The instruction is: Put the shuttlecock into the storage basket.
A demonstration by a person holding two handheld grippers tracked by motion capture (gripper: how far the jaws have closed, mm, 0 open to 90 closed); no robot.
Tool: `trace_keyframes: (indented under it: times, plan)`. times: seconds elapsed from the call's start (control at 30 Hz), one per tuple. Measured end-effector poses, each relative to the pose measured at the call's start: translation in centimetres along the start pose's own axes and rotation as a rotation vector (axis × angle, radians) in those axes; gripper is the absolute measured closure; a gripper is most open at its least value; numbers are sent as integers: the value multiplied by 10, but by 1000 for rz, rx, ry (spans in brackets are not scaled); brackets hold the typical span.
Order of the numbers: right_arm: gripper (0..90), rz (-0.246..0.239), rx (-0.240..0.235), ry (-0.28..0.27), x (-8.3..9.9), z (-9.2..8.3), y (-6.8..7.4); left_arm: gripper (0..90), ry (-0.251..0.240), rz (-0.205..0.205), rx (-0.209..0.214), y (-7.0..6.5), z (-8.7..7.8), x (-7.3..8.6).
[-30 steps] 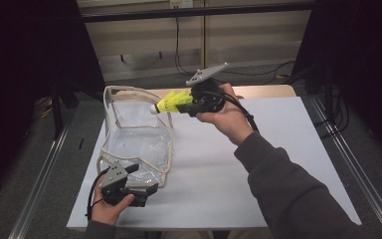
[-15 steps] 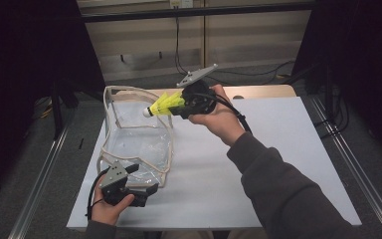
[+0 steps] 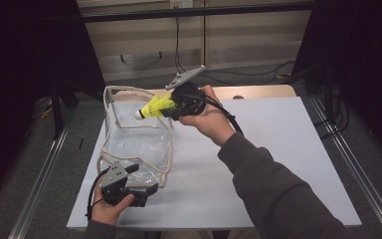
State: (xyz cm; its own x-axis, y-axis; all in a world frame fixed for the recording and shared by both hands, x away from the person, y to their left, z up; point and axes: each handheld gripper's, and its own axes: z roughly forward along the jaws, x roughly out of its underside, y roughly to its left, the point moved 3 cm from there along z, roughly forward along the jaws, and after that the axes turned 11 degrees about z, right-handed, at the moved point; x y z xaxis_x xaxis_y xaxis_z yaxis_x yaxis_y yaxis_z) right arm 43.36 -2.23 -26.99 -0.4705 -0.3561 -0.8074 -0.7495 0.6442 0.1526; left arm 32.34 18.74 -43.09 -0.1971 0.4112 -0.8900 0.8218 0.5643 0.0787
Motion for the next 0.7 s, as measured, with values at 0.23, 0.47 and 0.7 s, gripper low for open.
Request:
trace_keyframes:
  times: [0.23,0.47,0.7]
  plan:
    - [803,-6,-8,6,-2,7,5,33,3,2,1,0,0,0]
    - [802,-19,-19,12,-5,15,12,33,2,2,1,0,0,0]
    - [802,-32,-22,25,-6,24,18,33,3,4,2,0,0,0]
